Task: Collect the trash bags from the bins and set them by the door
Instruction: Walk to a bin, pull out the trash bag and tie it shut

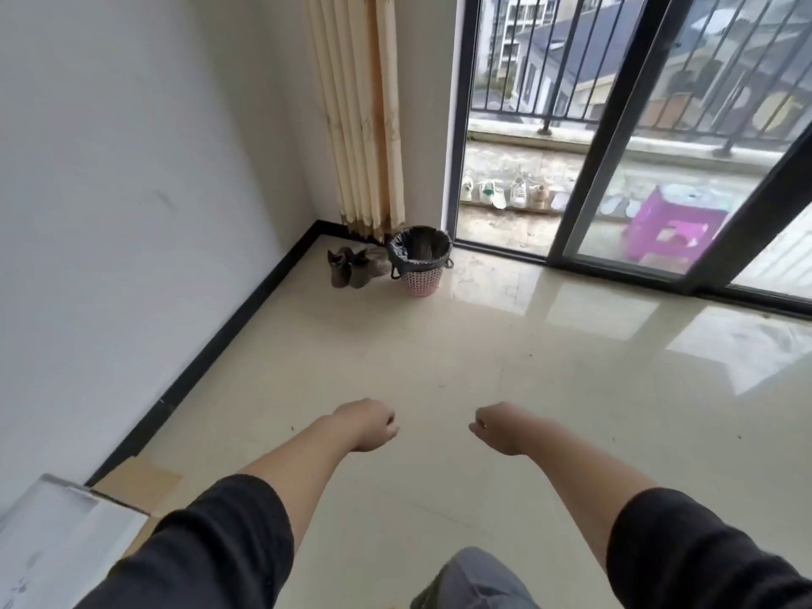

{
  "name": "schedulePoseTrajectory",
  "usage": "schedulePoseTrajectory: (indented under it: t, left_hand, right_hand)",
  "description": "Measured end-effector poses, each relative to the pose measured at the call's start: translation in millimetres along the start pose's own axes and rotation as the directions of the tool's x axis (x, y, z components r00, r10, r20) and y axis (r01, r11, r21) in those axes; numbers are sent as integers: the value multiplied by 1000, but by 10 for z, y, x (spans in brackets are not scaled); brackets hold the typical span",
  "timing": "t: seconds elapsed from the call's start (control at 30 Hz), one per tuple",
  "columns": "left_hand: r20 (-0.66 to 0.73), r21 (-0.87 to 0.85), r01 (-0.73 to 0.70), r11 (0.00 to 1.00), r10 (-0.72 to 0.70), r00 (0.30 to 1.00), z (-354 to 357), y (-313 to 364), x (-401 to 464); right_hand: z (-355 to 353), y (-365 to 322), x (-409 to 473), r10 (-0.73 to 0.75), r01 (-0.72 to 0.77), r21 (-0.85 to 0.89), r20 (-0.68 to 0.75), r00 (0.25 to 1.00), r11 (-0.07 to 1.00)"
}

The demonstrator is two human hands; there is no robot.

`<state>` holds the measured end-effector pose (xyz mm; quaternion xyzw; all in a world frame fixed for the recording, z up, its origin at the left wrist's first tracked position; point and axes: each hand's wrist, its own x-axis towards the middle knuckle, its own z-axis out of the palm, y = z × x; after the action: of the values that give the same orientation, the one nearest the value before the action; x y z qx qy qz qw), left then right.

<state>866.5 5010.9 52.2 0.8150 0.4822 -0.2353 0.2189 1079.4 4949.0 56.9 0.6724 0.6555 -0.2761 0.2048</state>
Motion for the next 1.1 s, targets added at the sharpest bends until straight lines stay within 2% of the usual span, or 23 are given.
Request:
schedulePoseTrajectory:
  t: [0.2,0.63,0.9,1.1]
  left_hand:
    - [6,10,-18,1000,18,1000,-745,-318,1215]
    - [12,-105,-41,994,43,999,-2518,-666,3648]
    - [86,-97,-61,993,69,994,-3426,-1331,5180]
    - [151,-239,12,971,24,988,-3680,-1667,6413]
  right_hand:
    - [-831,305,1153,11,-11,-13,-1,1000,1000]
    - [-2818,1192,3462,26,-27,6,40,999,1000]
    - [-3626,1484,5026,96,-99,148,30,995,984]
    - [-3947,1607,6259,84,-101,214,85,993,972]
